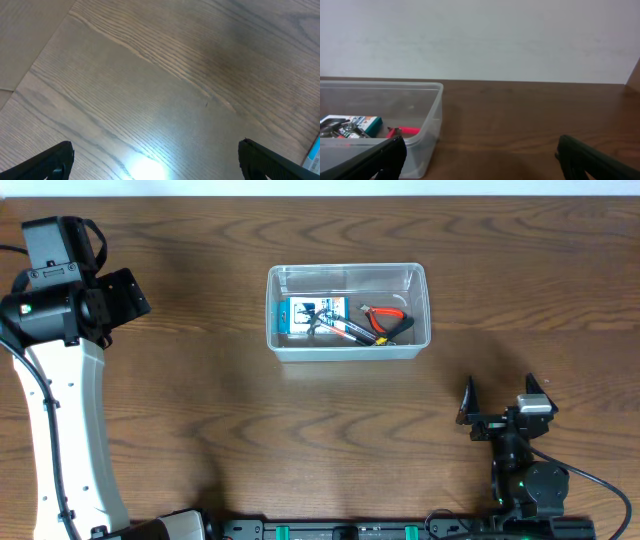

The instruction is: Pack container

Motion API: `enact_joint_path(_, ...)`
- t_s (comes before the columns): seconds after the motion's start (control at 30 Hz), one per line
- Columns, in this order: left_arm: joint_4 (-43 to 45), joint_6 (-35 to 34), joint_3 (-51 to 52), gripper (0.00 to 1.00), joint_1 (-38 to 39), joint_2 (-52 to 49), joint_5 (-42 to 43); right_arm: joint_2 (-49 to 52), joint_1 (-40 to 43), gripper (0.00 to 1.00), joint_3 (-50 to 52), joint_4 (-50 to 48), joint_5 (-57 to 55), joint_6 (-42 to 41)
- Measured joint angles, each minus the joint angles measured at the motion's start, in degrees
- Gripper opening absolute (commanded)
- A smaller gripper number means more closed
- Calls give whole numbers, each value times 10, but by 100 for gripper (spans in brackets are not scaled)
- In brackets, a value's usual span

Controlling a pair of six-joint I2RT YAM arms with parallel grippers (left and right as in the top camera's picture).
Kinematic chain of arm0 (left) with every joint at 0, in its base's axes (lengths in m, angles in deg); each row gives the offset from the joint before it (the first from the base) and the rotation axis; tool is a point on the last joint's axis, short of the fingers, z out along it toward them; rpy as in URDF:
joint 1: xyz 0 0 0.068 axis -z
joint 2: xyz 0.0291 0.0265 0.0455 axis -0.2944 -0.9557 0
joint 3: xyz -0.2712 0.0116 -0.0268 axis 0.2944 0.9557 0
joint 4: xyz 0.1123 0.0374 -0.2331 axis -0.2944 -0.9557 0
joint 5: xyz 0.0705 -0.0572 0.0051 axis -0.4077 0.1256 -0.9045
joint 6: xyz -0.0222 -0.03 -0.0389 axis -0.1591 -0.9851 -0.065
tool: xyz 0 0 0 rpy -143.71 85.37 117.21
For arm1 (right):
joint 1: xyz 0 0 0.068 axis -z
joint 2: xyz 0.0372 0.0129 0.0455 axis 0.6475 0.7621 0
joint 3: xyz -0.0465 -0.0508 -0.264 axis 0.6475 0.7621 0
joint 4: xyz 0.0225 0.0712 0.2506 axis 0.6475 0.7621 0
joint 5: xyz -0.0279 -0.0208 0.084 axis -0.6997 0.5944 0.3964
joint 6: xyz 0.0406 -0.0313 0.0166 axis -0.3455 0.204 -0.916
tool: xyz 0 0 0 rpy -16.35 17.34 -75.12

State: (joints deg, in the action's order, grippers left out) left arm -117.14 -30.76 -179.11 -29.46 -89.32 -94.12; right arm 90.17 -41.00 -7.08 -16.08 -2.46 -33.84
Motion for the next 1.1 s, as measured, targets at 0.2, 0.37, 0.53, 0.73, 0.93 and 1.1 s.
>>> enact_joint_path(0.2, 0, 0, 0, 98, 0, 0, 0, 0, -10, 99, 0, -3, 1, -5)
enact_joint_path(0.37, 0, 0, 0, 98, 0, 0, 0, 0, -25, 99, 0, -3, 2, -12)
enact_joint_path(0.53, 0, 0, 0, 98, 0, 0, 0, 0, -25, 99, 0, 29, 3, -14)
enact_joint_path(0.73, 0, 0, 0, 98, 0, 0, 0, 0, -22, 99, 0, 37, 3, -16)
enact_joint_path(0.93, 0, 0, 0, 98, 0, 0, 0, 0, -22, 99, 0, 37, 2, -16)
enact_joint_path(1.1, 0, 1, 0, 98, 0, 0, 0, 0, -22, 99, 0, 37, 3, -16)
